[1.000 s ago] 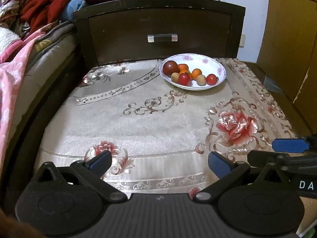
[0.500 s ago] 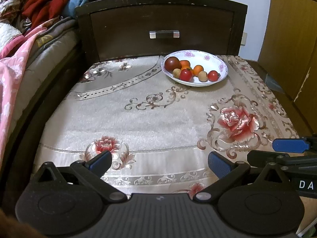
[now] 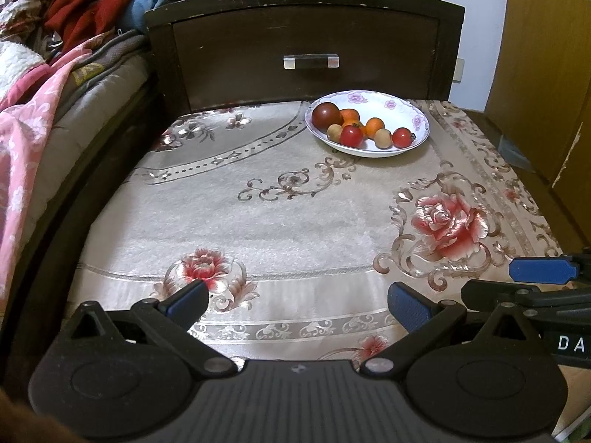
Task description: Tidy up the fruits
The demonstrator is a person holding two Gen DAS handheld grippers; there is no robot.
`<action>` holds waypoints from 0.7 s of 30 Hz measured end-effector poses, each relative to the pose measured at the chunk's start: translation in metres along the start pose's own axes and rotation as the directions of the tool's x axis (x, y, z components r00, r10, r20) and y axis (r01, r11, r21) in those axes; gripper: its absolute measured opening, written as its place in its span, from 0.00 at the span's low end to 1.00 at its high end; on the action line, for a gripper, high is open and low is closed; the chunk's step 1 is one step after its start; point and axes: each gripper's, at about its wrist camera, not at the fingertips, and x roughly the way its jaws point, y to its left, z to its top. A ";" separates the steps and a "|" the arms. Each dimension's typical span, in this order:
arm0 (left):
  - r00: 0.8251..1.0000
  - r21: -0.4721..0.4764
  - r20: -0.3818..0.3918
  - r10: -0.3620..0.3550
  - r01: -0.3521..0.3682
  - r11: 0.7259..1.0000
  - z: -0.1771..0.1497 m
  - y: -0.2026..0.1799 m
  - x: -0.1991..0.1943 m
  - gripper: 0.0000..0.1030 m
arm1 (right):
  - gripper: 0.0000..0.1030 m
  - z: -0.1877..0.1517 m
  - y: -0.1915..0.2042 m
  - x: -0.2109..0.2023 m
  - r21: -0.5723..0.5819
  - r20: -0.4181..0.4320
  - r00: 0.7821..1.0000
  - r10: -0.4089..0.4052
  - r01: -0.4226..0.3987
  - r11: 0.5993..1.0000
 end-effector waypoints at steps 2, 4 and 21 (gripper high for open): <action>1.000 0.000 0.000 0.001 -0.001 1.000 0.000 0.000 0.000 1.00 | 0.51 0.000 0.000 0.000 0.000 0.000 1.000 0.000 0.000 1.000; 1.000 0.001 0.000 0.003 -0.003 1.000 0.000 0.000 0.000 1.00 | 0.51 0.000 0.000 0.000 0.000 0.000 1.000 -0.001 0.001 1.000; 1.000 0.009 0.000 0.015 -0.015 1.000 -0.003 0.000 0.000 1.00 | 0.51 -0.003 0.002 0.003 -0.002 -0.010 1.000 0.001 -0.001 1.000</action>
